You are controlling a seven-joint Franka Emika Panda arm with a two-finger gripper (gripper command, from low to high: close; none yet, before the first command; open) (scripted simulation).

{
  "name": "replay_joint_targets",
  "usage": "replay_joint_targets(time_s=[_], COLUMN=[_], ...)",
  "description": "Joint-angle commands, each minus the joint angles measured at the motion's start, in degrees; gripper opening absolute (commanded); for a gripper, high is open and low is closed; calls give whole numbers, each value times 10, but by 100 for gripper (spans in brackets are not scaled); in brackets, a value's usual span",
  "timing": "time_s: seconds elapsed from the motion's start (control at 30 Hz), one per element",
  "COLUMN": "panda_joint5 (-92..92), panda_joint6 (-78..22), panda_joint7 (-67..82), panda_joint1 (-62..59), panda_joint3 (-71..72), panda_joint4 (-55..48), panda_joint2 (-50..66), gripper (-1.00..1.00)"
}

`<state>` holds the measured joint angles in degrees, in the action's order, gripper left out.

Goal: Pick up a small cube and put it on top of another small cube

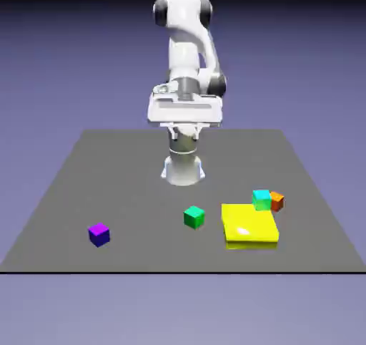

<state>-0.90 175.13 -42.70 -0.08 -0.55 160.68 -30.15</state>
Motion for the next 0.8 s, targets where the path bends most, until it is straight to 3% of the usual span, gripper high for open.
replay_joint_targets(time_s=[0.0,0.77], panda_joint5=[-7,-175], panda_joint6=[9,218], panda_joint7=[-2,-47], panda_joint1=[-6,-148], panda_joint3=[-5,-108], panda_joint4=[-3,-63], panda_joint2=[21,486], gripper=[0,0])
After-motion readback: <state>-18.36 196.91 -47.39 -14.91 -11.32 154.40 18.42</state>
